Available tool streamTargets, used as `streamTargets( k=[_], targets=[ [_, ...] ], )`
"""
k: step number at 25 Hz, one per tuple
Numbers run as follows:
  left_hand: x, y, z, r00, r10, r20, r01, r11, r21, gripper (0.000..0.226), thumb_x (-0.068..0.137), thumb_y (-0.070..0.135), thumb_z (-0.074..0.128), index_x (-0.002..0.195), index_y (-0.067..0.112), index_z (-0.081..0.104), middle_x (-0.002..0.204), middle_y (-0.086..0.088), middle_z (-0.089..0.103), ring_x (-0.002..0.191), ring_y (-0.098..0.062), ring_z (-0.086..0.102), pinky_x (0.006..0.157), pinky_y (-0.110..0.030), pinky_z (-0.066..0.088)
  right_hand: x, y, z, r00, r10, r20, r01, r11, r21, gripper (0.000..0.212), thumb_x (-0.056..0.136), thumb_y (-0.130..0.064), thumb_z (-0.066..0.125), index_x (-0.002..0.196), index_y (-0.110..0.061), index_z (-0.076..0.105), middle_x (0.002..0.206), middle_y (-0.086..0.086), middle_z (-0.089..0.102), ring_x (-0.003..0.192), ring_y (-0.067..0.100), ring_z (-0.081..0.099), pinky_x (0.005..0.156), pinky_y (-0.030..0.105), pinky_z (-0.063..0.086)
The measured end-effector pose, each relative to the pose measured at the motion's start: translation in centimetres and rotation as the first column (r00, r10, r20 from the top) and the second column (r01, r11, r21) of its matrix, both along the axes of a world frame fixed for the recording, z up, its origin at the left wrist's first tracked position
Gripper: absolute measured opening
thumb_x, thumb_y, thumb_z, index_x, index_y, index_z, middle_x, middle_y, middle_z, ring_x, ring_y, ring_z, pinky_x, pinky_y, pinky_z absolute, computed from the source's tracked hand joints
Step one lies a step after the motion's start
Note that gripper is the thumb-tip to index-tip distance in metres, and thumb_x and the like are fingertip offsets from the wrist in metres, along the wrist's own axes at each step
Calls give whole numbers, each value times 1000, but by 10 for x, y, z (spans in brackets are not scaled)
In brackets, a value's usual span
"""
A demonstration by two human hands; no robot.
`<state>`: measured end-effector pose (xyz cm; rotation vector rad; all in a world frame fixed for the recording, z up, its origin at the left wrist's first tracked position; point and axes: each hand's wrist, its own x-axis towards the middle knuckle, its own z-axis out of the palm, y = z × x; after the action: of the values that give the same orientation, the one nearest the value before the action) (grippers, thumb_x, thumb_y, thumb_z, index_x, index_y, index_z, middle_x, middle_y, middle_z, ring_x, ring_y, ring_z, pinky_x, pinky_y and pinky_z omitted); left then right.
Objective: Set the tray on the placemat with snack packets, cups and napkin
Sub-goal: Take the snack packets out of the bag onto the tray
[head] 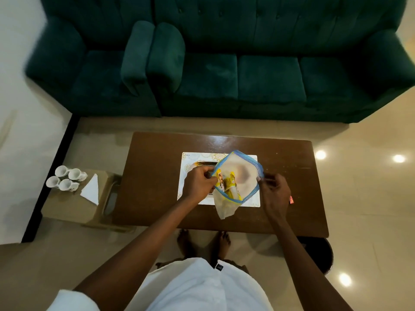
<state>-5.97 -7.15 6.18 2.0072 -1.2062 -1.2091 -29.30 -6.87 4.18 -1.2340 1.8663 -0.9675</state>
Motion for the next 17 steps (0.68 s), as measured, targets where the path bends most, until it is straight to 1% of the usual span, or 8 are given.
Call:
streamTargets(
  k=[2, 4, 6, 9, 11, 12, 15, 17],
  targets=[
    [4, 1, 7, 1000, 1, -17, -1, 1000, -12, 40, 85, 13, 72, 124, 19, 74, 73, 6, 66, 68, -26, 77, 68, -48, 66, 12, -2, 17, 996, 18, -84, -36, 975, -219, 14, 96, -19, 74, 109, -15, 72, 104, -3, 68, 94, 2, 66, 80, 18, 58],
    [9, 3, 16, 1000, 7, -26, -8, 1000, -29, 38, 86, 10, 72, 123, 17, 75, 74, 4, 67, 61, -19, 75, 63, -40, 67, 37, -12, 32, 979, 118, -169, -165, 939, -303, 8, 96, -17, 72, 103, -17, 74, 99, -8, 69, 88, -8, 64, 74, 2, 47],
    [13, 8, 25, 999, 14, -36, -16, 998, -60, 36, 88, 5, 71, 123, 15, 75, 74, 4, 67, 55, -11, 71, 54, -25, 62, 68, -31, 41, 921, 336, -197, -352, 935, -53, 11, 95, -16, 71, 102, -12, 78, 98, -2, 77, 86, 1, 69, 74, 10, 50],
    [14, 18, 37, 998, 18, -62, -24, 995, -100, 38, 90, 1, 70, 127, 10, 73, 79, 3, 67, 58, -11, 68, 50, -15, 57, 107, -45, 33, 709, 693, -132, -532, 648, 546, 25, 95, -20, 72, 105, 3, 74, 95, 11, 75, 95, 29, 70, 73, 33, 54],
    [16, 24, 42, 997, 33, -75, -40, 994, -102, 39, 91, -1, 68, 128, 9, 72, 84, -5, 66, 65, -17, 69, 52, -16, 59, 122, -42, 24, 652, 755, -64, -539, 521, 662, 34, 97, -27, 70, 113, 3, 69, 98, 12, 71, 99, 31, 67, 72, 34, 48],
    [18, 28, 43, 997, 36, -73, -43, 995, -95, 39, 91, 0, 68, 129, 9, 71, 89, -11, 67, 69, -21, 71, 53, -16, 60, 127, -39, 20, 651, 757, -48, -530, 499, 685, 39, 98, -30, 68, 122, 1, 67, 111, 14, 72, 107, 31, 67, 80, 35, 49],
    [21, 39, 42, 999, 23, -49, -27, 996, -82, 40, 93, 3, 70, 131, 12, 71, 102, -19, 68, 74, -23, 73, 55, -15, 59, 137, -36, 11, 629, 775, -63, -490, 459, 741, 52, 100, -41, 64, 139, -7, 61, 142, 13, 64, 131, 29, 60, 108, 38, 50],
    [24, 47, 39, 999, 26, -42, -29, 997, -74, 41, 93, 3, 70, 133, 12, 70, 102, -18, 68, 71, -16, 72, 53, -13, 57, 144, -34, 12, 638, 759, -132, -422, 488, 764, 62, 101, -49, 59, 148, -9, 52, 149, 13, 57, 138, 29, 55, 115, 40, 46]
  ],
)
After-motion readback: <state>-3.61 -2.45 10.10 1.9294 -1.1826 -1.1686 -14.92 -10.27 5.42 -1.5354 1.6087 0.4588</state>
